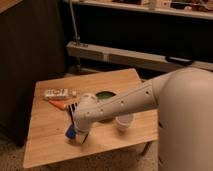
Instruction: Place the white sponge in the ceramic cup
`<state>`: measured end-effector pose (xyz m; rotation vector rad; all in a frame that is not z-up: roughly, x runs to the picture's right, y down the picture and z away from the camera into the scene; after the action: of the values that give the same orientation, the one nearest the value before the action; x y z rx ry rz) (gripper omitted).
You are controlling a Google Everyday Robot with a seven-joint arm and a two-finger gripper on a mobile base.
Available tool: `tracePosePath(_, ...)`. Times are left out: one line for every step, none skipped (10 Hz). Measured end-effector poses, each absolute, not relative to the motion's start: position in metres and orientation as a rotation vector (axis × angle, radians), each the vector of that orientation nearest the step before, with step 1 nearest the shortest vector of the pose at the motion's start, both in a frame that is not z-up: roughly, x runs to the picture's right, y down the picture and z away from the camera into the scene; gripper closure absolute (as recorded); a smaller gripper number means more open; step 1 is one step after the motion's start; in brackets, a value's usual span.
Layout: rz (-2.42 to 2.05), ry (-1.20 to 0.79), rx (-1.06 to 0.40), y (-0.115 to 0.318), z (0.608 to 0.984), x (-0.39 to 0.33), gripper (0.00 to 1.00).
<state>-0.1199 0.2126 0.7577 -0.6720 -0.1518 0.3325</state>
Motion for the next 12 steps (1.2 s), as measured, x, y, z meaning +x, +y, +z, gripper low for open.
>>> tracePosePath(0.378, -0.199, -0.682, 0.186, 0.759, -0.096, 1.00)
tracePosePath(0.408, -0.229, -0.689, 0.170, 0.762, -0.078, 1.00)
tracePosePath(0.448, -0.272, -0.695, 0.146, 0.766, -0.052, 1.00)
tracePosePath(0.470, -0.293, -0.697, 0.124, 0.770, -0.027, 1.00)
tracePosePath(0.481, -0.300, -0.700, 0.105, 0.773, -0.004, 1.00)
tracePosePath(0.487, -0.302, -0.697, 0.085, 0.773, 0.019, 1.00)
tracePosePath(0.486, -0.294, -0.696, 0.067, 0.771, 0.047, 1.00)
tracePosePath(0.479, -0.276, -0.688, 0.035, 0.760, 0.092, 1.00)
tracePosePath(0.466, -0.253, -0.685, 0.020, 0.751, 0.118, 1.00)
tracePosePath(0.446, -0.214, -0.685, 0.007, 0.746, 0.144, 1.00)
tracePosePath(0.400, -0.148, -0.686, -0.003, 0.742, 0.169, 1.00)
tracePosePath(0.351, -0.079, -0.696, -0.007, 0.737, 0.184, 1.00)
